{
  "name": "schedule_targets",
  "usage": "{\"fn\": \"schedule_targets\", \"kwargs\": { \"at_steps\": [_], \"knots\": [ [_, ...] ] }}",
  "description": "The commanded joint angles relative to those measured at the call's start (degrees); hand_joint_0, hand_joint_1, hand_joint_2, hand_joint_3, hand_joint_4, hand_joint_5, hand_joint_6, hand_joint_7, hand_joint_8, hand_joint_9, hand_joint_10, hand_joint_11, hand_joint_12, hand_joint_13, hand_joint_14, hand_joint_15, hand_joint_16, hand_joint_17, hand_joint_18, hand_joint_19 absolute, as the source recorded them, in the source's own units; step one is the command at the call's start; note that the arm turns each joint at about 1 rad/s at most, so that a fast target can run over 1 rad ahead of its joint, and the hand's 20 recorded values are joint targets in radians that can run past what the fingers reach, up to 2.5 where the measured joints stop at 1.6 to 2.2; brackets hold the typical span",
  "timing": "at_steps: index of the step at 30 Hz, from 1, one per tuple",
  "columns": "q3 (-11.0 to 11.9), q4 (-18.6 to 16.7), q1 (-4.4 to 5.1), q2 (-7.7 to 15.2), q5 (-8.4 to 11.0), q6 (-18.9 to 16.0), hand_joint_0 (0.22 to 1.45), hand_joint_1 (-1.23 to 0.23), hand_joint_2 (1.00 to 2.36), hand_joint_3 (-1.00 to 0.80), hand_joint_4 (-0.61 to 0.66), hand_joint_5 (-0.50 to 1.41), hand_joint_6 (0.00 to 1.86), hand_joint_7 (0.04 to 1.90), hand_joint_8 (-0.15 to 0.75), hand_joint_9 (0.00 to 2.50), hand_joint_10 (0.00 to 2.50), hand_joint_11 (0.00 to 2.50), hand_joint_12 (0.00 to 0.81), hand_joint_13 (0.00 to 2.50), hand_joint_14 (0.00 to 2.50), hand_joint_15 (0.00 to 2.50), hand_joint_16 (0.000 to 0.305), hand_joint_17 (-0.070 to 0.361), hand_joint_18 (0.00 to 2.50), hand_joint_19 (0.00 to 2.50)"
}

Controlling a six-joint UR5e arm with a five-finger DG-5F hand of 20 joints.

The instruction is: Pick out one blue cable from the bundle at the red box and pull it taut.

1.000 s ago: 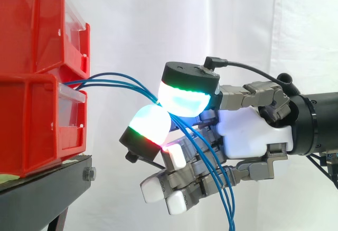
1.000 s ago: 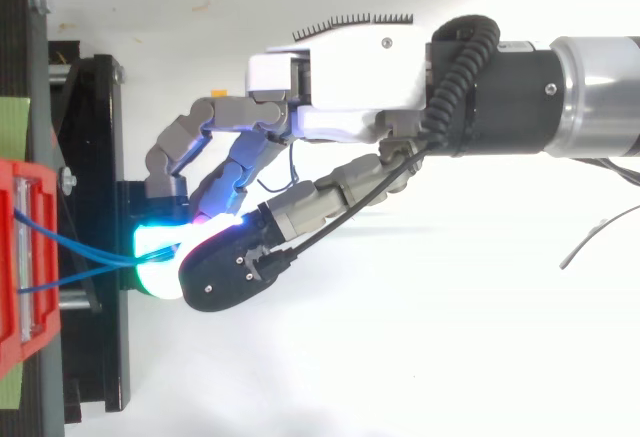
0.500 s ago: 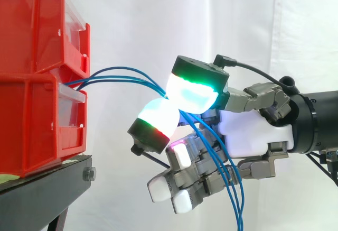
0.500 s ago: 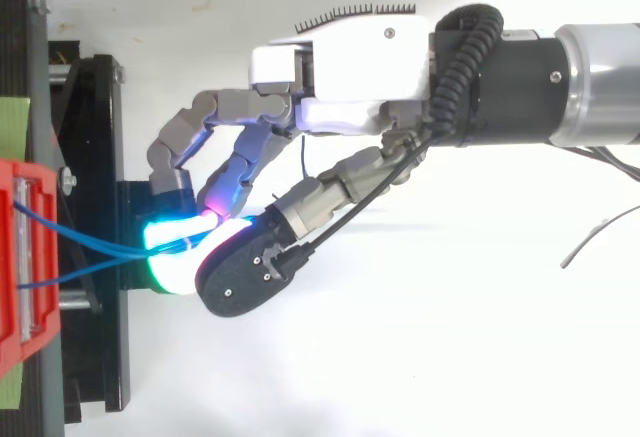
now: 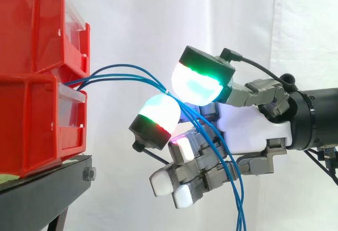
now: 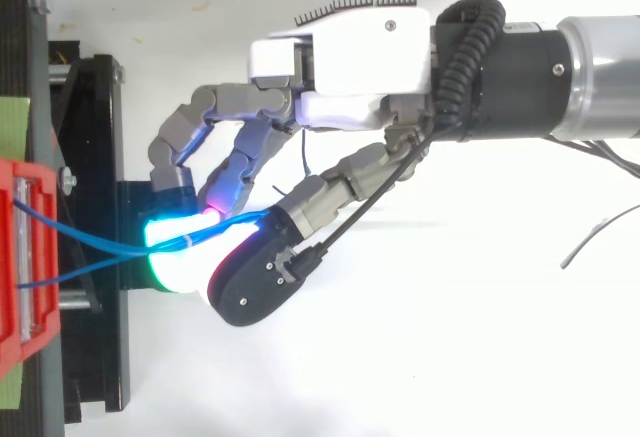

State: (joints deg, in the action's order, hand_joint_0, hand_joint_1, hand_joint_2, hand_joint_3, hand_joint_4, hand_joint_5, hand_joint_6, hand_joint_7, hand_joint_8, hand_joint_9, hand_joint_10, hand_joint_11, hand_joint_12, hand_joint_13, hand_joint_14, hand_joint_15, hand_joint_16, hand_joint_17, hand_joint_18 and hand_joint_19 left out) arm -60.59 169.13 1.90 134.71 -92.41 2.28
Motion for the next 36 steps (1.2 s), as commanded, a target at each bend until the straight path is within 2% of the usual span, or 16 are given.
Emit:
{"fn": "schedule_targets", "kwargs": {
  "at_steps": [1, 4, 9, 16, 23, 29, 36],
  "knots": [
    [0.03, 0.23, -0.06, -0.06, -0.14, 0.01, 0.48, -0.70, 1.00, -0.50, 0.07, -0.15, 0.92, 0.82, 0.256, 1.00, 0.02, 0.62, 0.328, 0.79, 0.01, 0.32, 0.043, 0.096, 0.65, 0.51],
    [0.03, 0.23, -0.14, 0.03, -0.14, 0.01, 0.48, -0.58, 1.00, -0.50, 0.07, -0.14, 0.90, 0.83, 0.254, 1.01, 0.02, 0.60, 0.329, 0.79, 0.01, 0.31, 0.043, 0.096, 0.65, 0.52],
    [0.21, 0.23, -0.14, 0.03, -0.14, 0.01, 0.58, -0.48, 1.00, -0.50, 0.01, -0.13, 0.89, 0.91, 0.231, 1.02, 0.02, 0.61, 0.305, 0.79, 0.01, 0.33, 0.037, 0.083, 0.61, 0.56],
    [0.56, 0.76, -0.14, 0.03, -0.14, 0.01, 0.58, -0.60, 1.02, -0.26, 0.01, -0.12, 0.92, 0.94, 0.246, 1.06, 0.03, 0.63, 0.312, 0.81, 0.01, 0.32, 0.037, 0.084, 0.63, 0.55],
    [0.73, 1.02, -0.14, 0.03, -0.14, 0.01, 0.59, -0.74, 1.02, -0.16, 0.00, -0.12, 0.93, 0.99, 0.249, 1.05, 0.02, 0.63, 0.310, 0.81, 0.01, 0.34, 0.037, 0.084, 0.63, 0.55],
    [0.82, 1.29, -0.14, -0.06, -0.14, 0.01, 0.60, -0.75, 1.02, -0.16, -0.02, -0.13, 0.94, 0.97, 0.247, 1.04, 0.02, 0.64, 0.307, 0.80, 0.01, 0.33, 0.037, 0.084, 0.63, 0.55],
    [1.00, 1.29, -0.14, 0.03, -0.14, 0.01, 0.67, -0.82, 1.02, -0.19, -0.09, -0.13, 0.95, 1.09, 0.240, 1.05, 0.03, 0.65, 0.300, 0.81, 0.02, 0.33, 0.037, 0.083, 0.64, 0.52]
  ]
}}
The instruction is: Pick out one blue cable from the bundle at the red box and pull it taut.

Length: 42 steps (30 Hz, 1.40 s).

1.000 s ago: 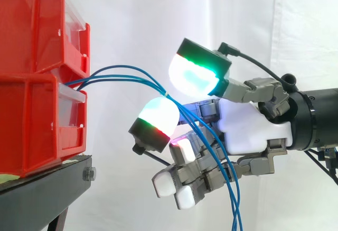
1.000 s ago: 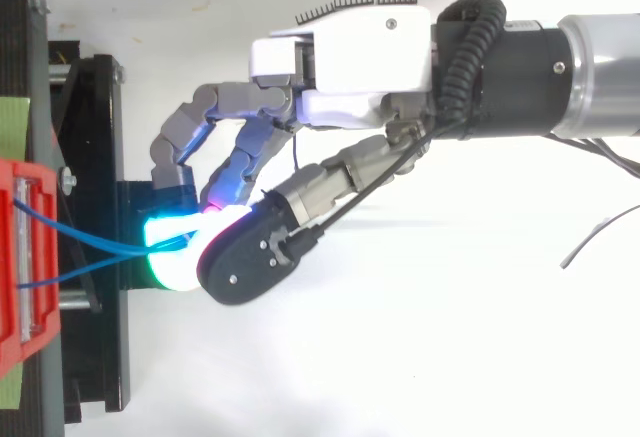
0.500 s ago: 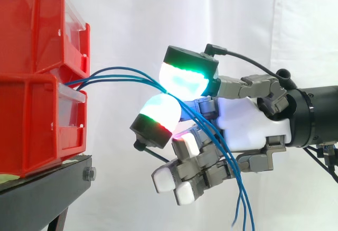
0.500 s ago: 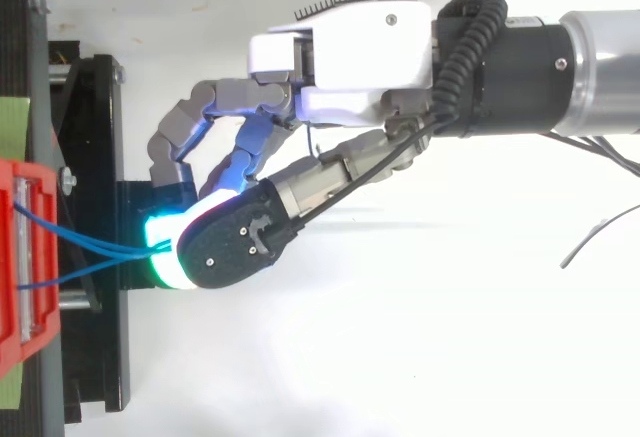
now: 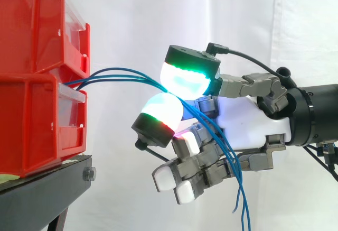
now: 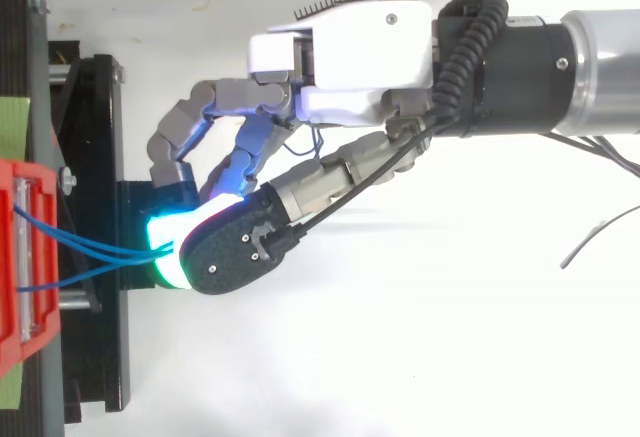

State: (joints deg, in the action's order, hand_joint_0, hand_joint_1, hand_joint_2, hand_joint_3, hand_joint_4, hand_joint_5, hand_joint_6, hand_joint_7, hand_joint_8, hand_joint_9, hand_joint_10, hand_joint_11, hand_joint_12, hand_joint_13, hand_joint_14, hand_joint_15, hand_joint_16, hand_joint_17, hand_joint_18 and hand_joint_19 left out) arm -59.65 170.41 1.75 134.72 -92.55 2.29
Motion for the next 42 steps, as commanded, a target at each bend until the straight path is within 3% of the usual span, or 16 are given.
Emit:
{"fn": "schedule_targets", "kwargs": {
  "at_steps": [1, 9, 13, 21, 42],
  "knots": [
    [0.15, 0.01, 0.01, 0.01, 0.00, 0.00, 0.68, -0.82, 1.02, -0.21, -0.10, -0.13, 0.95, 1.10, 0.238, 1.05, 0.03, 0.65, 0.300, 0.81, 0.01, 0.33, 0.037, 0.083, 0.65, 0.52],
    [0.15, 0.01, 0.01, 0.01, 0.00, 0.00, 0.75, -0.83, 1.01, -0.33, -0.12, -0.14, 0.96, 1.13, 0.240, 1.06, 0.02, 0.65, 0.294, 0.83, 0.02, 0.34, 0.036, 0.082, 0.66, 0.52],
    [0.15, 0.01, 0.01, 0.01, 0.00, 0.00, 0.78, -0.83, 1.01, -0.38, -0.20, -0.14, 0.97, 1.20, 0.229, 1.08, 0.02, 0.65, 0.295, 0.85, 0.02, 0.35, 0.036, 0.080, 0.66, 0.53],
    [0.15, 0.01, 0.01, 0.01, 0.00, 0.00, 0.76, -0.80, 1.00, -0.50, -0.24, -0.14, 0.98, 1.18, 0.220, 1.08, 0.02, 0.66, 0.291, 0.86, 0.02, 0.35, 0.035, 0.080, 0.69, 0.51],
    [0.15, 0.27, -0.25, 0.01, -0.09, -0.09, 0.67, -0.78, 1.00, -0.50, -0.11, -0.13, 0.97, 1.07, 0.225, 1.12, 0.03, 0.66, 0.297, 0.87, 0.02, 0.35, 0.035, 0.079, 0.68, 0.53]
  ]
}}
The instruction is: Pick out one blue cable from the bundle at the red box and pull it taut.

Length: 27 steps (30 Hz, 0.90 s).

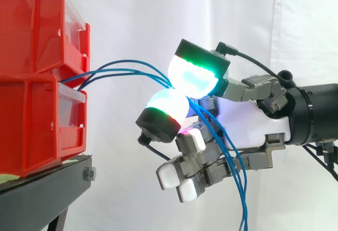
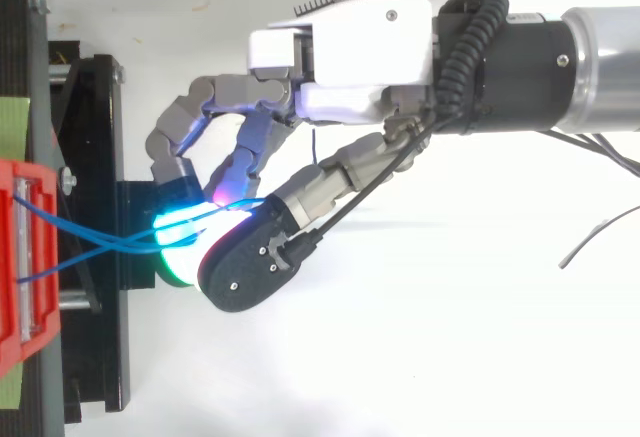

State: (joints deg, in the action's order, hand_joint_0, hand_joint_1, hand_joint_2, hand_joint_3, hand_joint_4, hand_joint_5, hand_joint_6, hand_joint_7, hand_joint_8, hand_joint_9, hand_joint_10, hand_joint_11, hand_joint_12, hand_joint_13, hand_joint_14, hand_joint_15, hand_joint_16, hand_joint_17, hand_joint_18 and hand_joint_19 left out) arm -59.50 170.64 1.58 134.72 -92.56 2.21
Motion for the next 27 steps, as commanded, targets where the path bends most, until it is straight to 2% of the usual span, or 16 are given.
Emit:
{"fn": "schedule_targets", "kwargs": {
  "at_steps": [1, 10, 12, 17, 21, 23, 27],
  "knots": [
    [0.00, 0.05, -0.08, 0.01, -0.07, -0.01, 0.65, -0.78, 1.00, -0.50, -0.10, -0.13, 0.97, 1.05, 0.223, 1.12, 0.03, 0.66, 0.298, 0.87, 0.02, 0.35, 0.035, 0.079, 0.69, 0.53],
    [0.00, 0.05, -0.26, 0.01, -0.16, -0.01, 0.51, -0.70, 1.00, -0.50, 0.00, -0.11, 0.95, 0.87, 0.238, 1.11, 0.03, 0.64, 0.319, 0.88, 0.02, 0.35, 0.039, 0.088, 0.70, 0.53],
    [0.00, 0.05, -0.26, 0.01, -0.16, -0.01, 0.48, -0.68, 1.00, -0.50, 0.01, -0.11, 0.94, 0.93, 0.241, 1.11, 0.02, 0.63, 0.326, 0.88, 0.02, 0.35, 0.041, 0.091, 0.72, 0.53],
    [0.00, 0.05, -0.35, 0.01, -0.25, -0.01, 0.44, -0.62, 1.00, -0.50, 0.03, -0.11, 0.93, 0.91, 0.253, 1.12, 0.02, 0.63, 0.344, 0.89, 0.01, 0.35, 0.045, 0.100, 0.74, 0.52],
    [0.00, 0.05, -0.35, 0.01, -0.34, -0.01, 0.46, -0.53, 1.00, -0.50, 0.03, -0.12, 0.92, 0.89, 0.248, 1.12, 0.02, 0.63, 0.341, 0.88, 0.01, 0.35, 0.043, 0.097, 0.72, 0.52],
    [0.00, 0.05, -0.35, 0.01, -0.42, -0.01, 0.52, -0.45, 1.00, -0.50, 0.02, -0.12, 0.92, 0.93, 0.236, 1.12, 0.02, 0.64, 0.321, 0.87, 0.01, 0.35, 0.039, 0.087, 0.69, 0.55],
    [0.00, 0.05, -0.35, 0.01, -0.42, -0.01, 0.58, -0.45, 1.00, -0.50, -0.02, -0.11, 0.92, 0.97, 0.223, 1.12, 0.03, 0.63, 0.311, 0.86, 0.02, 0.36, 0.036, 0.081, 0.67, 0.58]
  ]
}}
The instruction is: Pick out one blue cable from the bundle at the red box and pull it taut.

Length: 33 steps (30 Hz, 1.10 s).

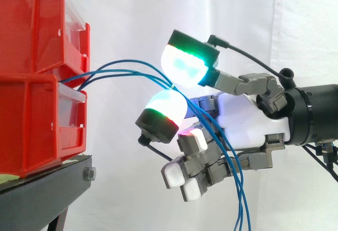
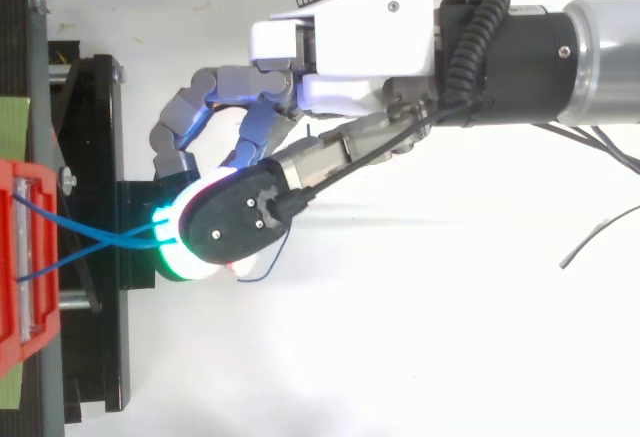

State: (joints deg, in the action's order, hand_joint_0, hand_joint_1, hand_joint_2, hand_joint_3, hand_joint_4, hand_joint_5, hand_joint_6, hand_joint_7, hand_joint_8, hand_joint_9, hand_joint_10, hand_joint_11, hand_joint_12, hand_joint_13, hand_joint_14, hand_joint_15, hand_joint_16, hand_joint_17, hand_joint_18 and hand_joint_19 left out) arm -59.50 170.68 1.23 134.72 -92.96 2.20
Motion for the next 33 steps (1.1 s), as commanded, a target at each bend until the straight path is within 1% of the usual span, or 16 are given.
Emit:
{"fn": "schedule_targets", "kwargs": {
  "at_steps": [1, 2, 5, 8, 10, 11, 15, 16, 20, 26, 31, 33],
  "knots": [
    [0.00, 0.00, -0.09, 0.01, -0.03, 0.00, 0.59, -0.48, 1.00, -0.50, -0.02, -0.11, 0.92, 0.98, 0.225, 1.12, 0.02, 0.64, 0.309, 0.86, 0.02, 0.37, 0.036, 0.081, 0.67, 0.58],
    [0.00, 0.00, 0.00, 0.01, -0.03, 0.00, 0.59, -0.51, 1.01, -0.44, -0.03, -0.11, 0.92, 0.98, 0.227, 1.12, 0.03, 0.64, 0.311, 0.86, 0.02, 0.36, 0.036, 0.081, 0.66, 0.58],
    [0.00, 0.00, 0.00, 0.01, -0.03, 0.00, 0.59, -0.57, 1.01, -0.38, -0.02, -0.11, 0.92, 1.02, 0.232, 1.11, 0.02, 0.64, 0.313, 0.86, 0.02, 0.36, 0.036, 0.081, 0.67, 0.57],
    [0.00, 0.00, 0.00, 0.01, -0.03, 0.00, 0.60, -0.61, 1.01, -0.35, -0.01, -0.11, 0.92, 1.01, 0.230, 1.10, 0.03, 0.64, 0.312, 0.86, 0.02, 0.37, 0.036, 0.082, 0.66, 0.57],
    [0.09, 0.00, 0.00, 0.01, -0.03, 0.00, 0.60, -0.63, 1.01, -0.34, 0.00, -0.12, 0.93, 1.00, 0.229, 1.09, 0.03, 0.64, 0.311, 0.85, 0.02, 0.36, 0.036, 0.082, 0.66, 0.57],
    [0.09, 0.00, 0.00, 0.01, -0.03, 0.00, 0.60, -0.67, 1.02, -0.34, 0.01, -0.12, 0.93, 0.99, 0.228, 1.08, 0.03, 0.65, 0.312, 0.85, 0.02, 0.37, 0.036, 0.082, 0.66, 0.57],
    [0.17, 0.00, 0.00, 0.01, -0.03, 0.00, 0.62, -0.72, 1.02, -0.34, 0.02, -0.13, 0.94, 0.98, 0.231, 1.07, 0.02, 0.65, 0.311, 0.85, 0.02, 0.36, 0.036, 0.082, 0.66, 0.57],
    [0.17, 0.00, 0.00, 0.01, -0.03, 0.00, 0.63, -0.75, 1.02, -0.35, 0.02, -0.13, 0.94, 0.97, 0.231, 1.07, 0.02, 0.65, 0.307, 0.84, 0.02, 0.37, 0.037, 0.082, 0.65, 0.56],
    [0.17, 0.09, 0.00, 0.01, -0.29, 0.00, 0.67, -0.79, 1.01, -0.38, -0.04, -0.13, 0.94, 1.04, 0.226, 1.06, 0.03, 0.66, 0.301, 0.84, 0.02, 0.36, 0.036, 0.082, 0.66, 0.55],
    [0.26, 0.18, 0.00, -0.08, -0.38, 0.00, 0.73, -0.82, 1.00, -0.49, -0.16, -0.14, 0.95, 1.06, 0.220, 1.06, 0.02, 0.66, 0.292, 0.84, 0.02, 0.35, 0.036, 0.080, 0.67, 0.52],
    [0.53, 0.35, 0.00, 0.01, -0.38, 0.00, 0.75, -0.84, 1.00, -0.50, -0.21, -0.14, 0.95, 1.15, 0.214, 1.06, 0.03, 0.66, 0.288, 0.85, 0.02, 0.35, 0.035, 0.079, 0.67, 0.51],
    [0.53, 0.35, 0.00, 0.01, -0.38, 0.00, 0.75, -0.84, 1.00, -0.50, -0.21, -0.14, 0.95, 1.14, 0.215, 1.06, 0.02, 0.65, 0.288, 0.85, 0.02, 0.35, 0.035, 0.078, 0.68, 0.51]
  ]
}}
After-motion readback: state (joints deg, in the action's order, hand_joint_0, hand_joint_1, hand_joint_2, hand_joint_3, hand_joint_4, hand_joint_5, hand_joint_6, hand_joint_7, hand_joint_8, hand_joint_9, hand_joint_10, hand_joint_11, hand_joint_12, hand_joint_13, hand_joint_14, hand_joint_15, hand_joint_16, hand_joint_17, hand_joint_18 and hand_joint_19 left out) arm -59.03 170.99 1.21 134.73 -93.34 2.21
